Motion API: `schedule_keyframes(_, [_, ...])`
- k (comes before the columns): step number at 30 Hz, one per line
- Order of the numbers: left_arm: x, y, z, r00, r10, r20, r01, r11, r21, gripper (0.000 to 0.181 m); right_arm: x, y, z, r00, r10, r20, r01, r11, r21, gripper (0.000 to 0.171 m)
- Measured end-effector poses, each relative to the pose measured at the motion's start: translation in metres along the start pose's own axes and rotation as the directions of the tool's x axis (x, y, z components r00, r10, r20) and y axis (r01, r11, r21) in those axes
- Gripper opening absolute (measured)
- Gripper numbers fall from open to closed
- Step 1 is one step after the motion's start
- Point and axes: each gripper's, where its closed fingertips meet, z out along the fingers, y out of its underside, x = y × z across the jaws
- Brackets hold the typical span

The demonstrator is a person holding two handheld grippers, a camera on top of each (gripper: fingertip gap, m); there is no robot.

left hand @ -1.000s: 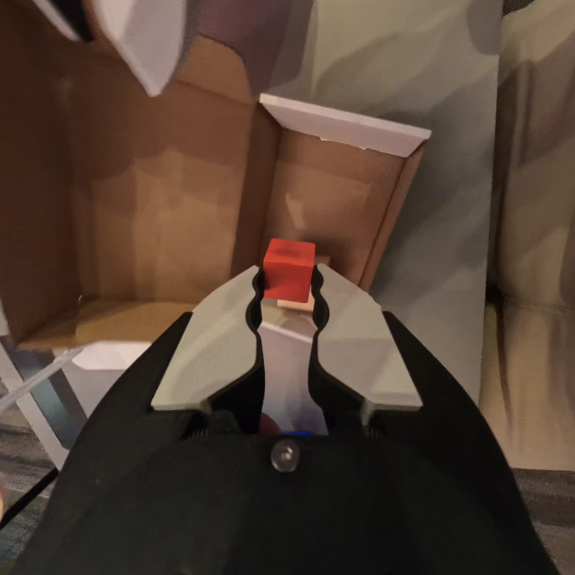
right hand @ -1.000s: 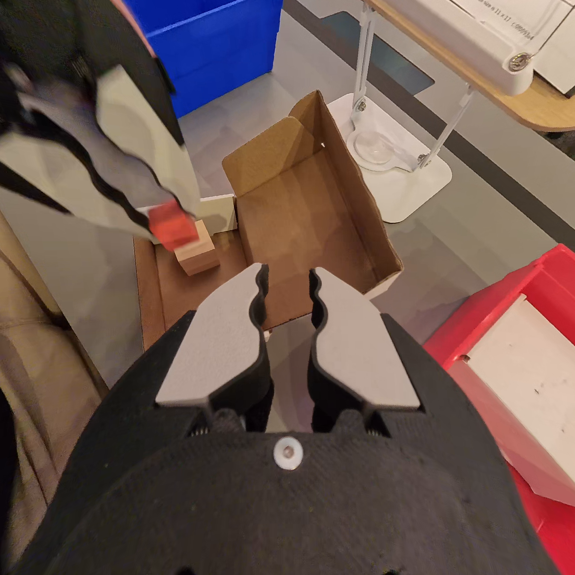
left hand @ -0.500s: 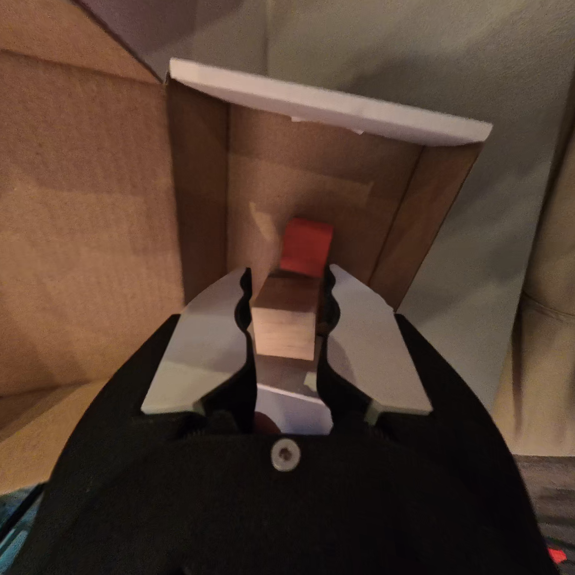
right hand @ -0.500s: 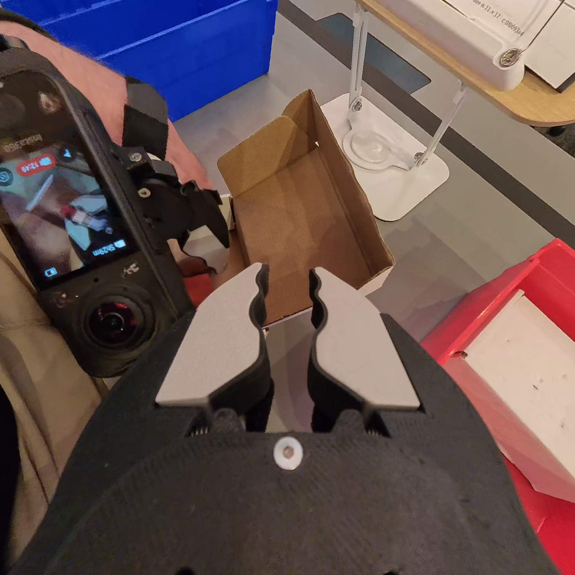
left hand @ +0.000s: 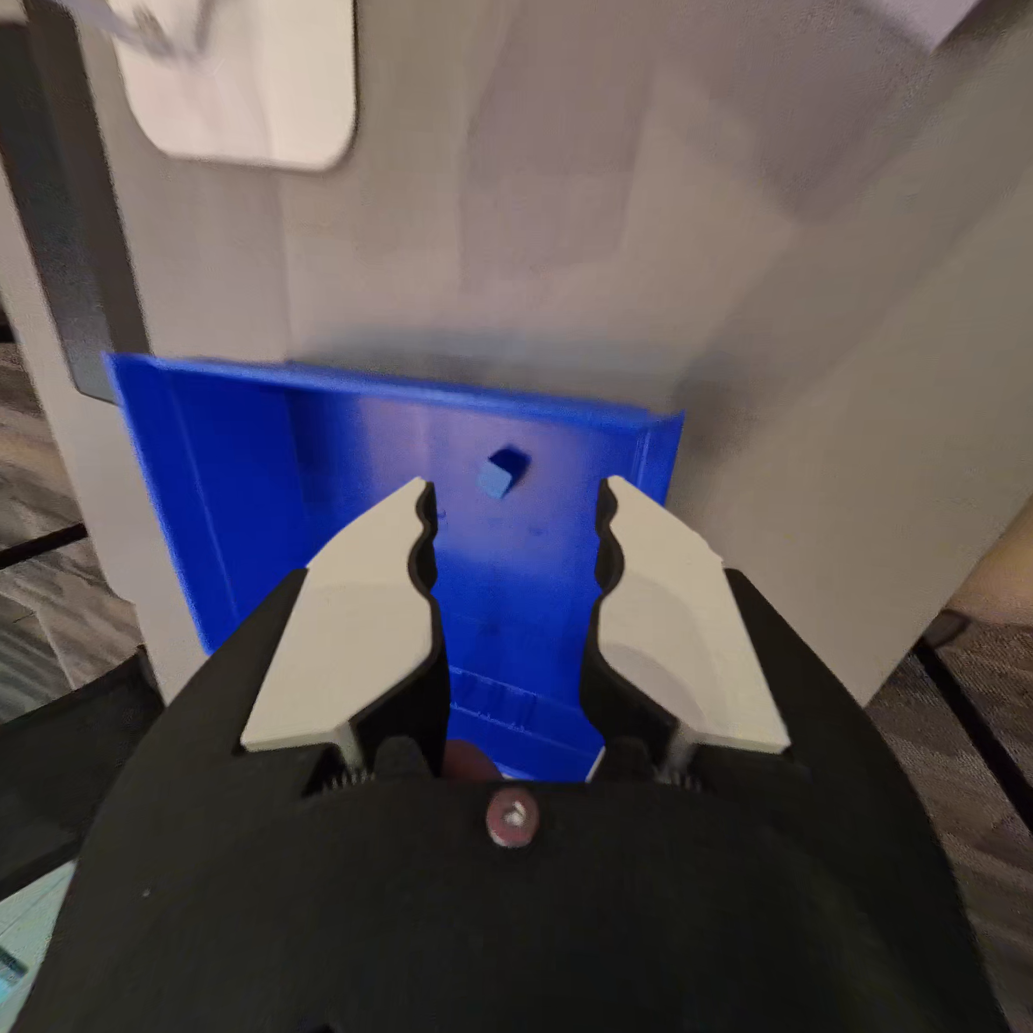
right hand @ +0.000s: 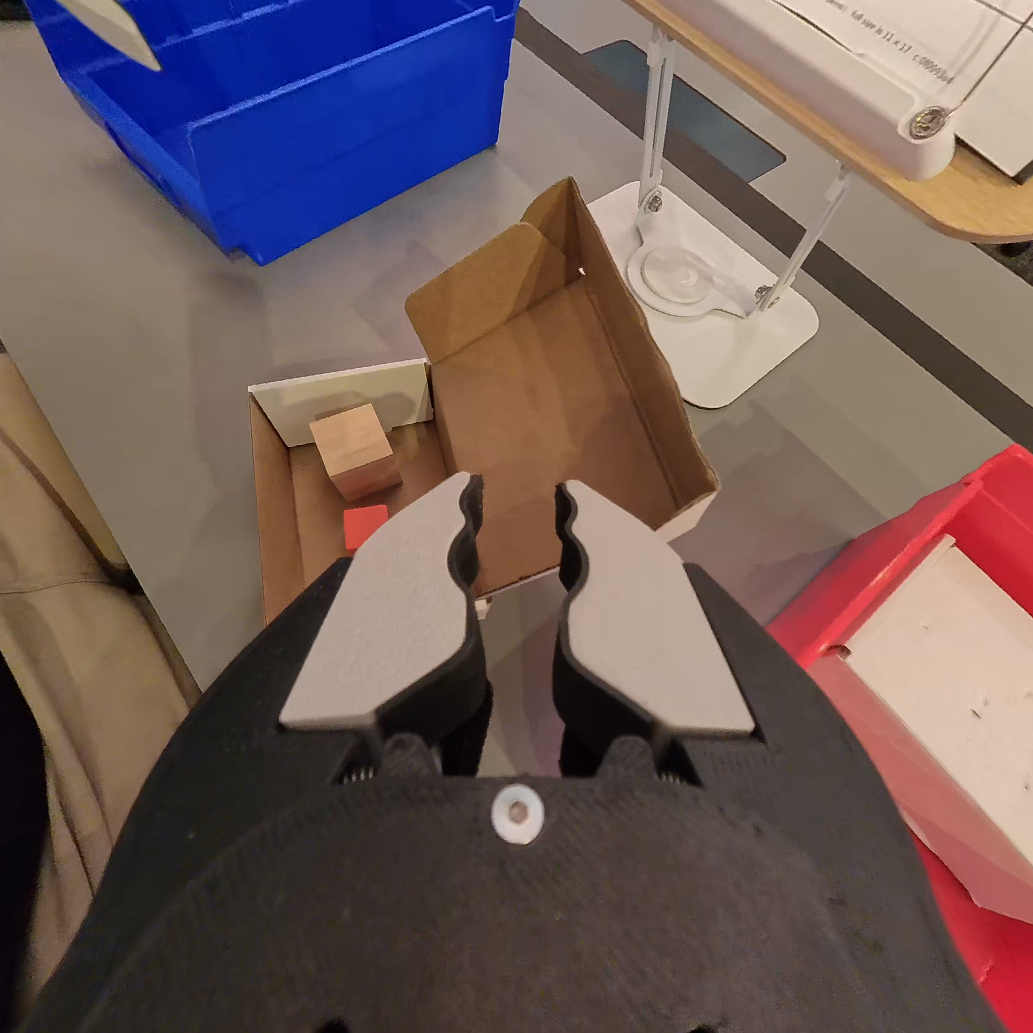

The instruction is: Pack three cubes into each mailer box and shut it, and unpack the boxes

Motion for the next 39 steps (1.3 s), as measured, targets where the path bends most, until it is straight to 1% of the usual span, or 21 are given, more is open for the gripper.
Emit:
schedule_keyframes(2, [0.001,0.027,0.022,0.999,0.027,-0.043,-0.028,1.000,-0.013,0.054,-0.002,0.000,0.001,1.000,0.000,0.003,0.000,1.000,-0.004,0.024])
schedule_keyframes(4, [-0.005,0.051,0.048,0.999,0.012,-0.053,-0.016,0.998,-0.066,0.053,-0.002,-0.001,0.002,1.000,0.001,0.004,-0.001,1.000,-0.006,0.024])
schedule_keyframes(6, [-0.009,0.055,0.070,0.998,0.013,-0.059,-0.016,0.999,-0.040,0.052,-0.003,0.000,0.002,1.000,0.001,0.004,-0.001,1.000,-0.011,0.024])
schedule_keyframes(8, [-0.011,0.054,0.084,0.997,0.051,-0.062,-0.053,0.998,-0.032,0.051,-0.004,0.000,0.003,1.000,-0.001,0.003,0.001,1.000,-0.017,0.024])
schedule_keyframes(10, [-0.017,0.054,0.096,0.996,0.070,-0.057,-0.073,0.996,-0.047,0.050,-0.005,0.001,0.004,1.000,-0.002,0.003,0.002,1.000,-0.020,0.024])
schedule_keyframes(13, [-0.016,0.062,0.115,0.992,0.075,-0.104,-0.084,0.993,-0.084,0.047,-0.006,0.001,0.005,1.000,-0.003,0.005,0.003,1.000,-0.026,0.024])
schedule_keyframes(14, [-0.013,0.065,0.119,0.989,0.078,-0.124,-0.091,0.991,-0.100,0.043,-0.006,0.002,0.006,1.000,-0.004,0.005,0.004,1.000,-0.026,0.024])
schedule_keyframes(16, [-0.009,0.065,0.125,0.987,0.071,-0.144,-0.084,0.993,-0.088,0.026,-0.005,0.002,0.006,1.000,-0.003,0.005,0.003,1.000,-0.027,0.024])
schedule_keyframes(19, [-0.011,0.062,0.117,0.990,0.014,-0.138,-0.021,0.999,-0.045,0.023,-0.004,0.003,0.006,1.000,0.001,0.007,-0.001,1.000,-0.026,0.024])
schedule_keyframes(21, [-0.016,0.063,0.102,0.996,0.010,-0.093,-0.015,0.998,-0.055,0.022,-0.003,0.004,0.006,1.000,0.001,0.008,-0.001,1.000,-0.026,0.024])
schedule_keyframes(22, [-0.018,0.059,0.091,0.998,0.010,-0.067,-0.012,0.999,-0.040,0.022,-0.003,0.004,0.006,1.000,0.003,0.009,-0.002,1.000,-0.026,0.024])
schedule_keyframes(25, [-0.021,0.035,0.047,1.000,-0.012,-0.006,0.013,0.999,0.033,0.022,-0.003,0.005,0.006,1.000,0.003,0.010,-0.003,1.000,-0.030,0.024])
schedule_keyframes(26, [-0.019,0.021,0.029,1.000,-0.004,0.017,0.003,0.997,0.073,0.022,-0.002,0.006,0.006,1.000,0.003,0.009,-0.003,1.000,-0.031,0.024])
schedule_keyframes(28, [-0.010,-0.019,-0.004,1.000,0.009,0.027,-0.014,0.982,0.190,0.022,-0.001,0.005,0.006,1.000,0.009,0.008,-0.009,1.000,-0.028,0.024])
schedule_keyframes(30, [0.008,-0.065,-0.023,0.998,0.059,0.031,-0.065,0.959,0.276,0.022,0.000,0.006,0.005,1.000,0.016,0.004,-0.015,0.999,-0.028,0.024])
schedule_keyframes(32, [0.036,-0.111,-0.027,0.990,0.144,0.003,-0.138,0.938,0.318,0.022,0.001,0.006,0.005,1.000,0.019,0.003,-0.019,0.999,-0.027,0.023])
schedule_keyframes(35, [0.082,-0.177,-0.013,0.966,0.253,-0.059,-0.214,0.905,0.368,0.022,0.002,0.005,0.003,1.000,0.020,-0.007,-0.020,0.999,-0.026,0.023])
schedule_keyframes(37, [0.107,-0.211,0.004,0.944,0.316,-0.093,-0.260,0.887,0.381,0.022,0.004,0.005,0.000,1.000,0.023,-0.015,-0.023,0.999,-0.023,0.023])
schedule_keyframes(39, [0.125,-0.235,0.022,0.925,0.362,-0.113,-0.298,0.877,0.377,0.022,0.006,0.005,-0.003,0.999,0.030,-0.021,-0.030,0.999,-0.019,0.023])
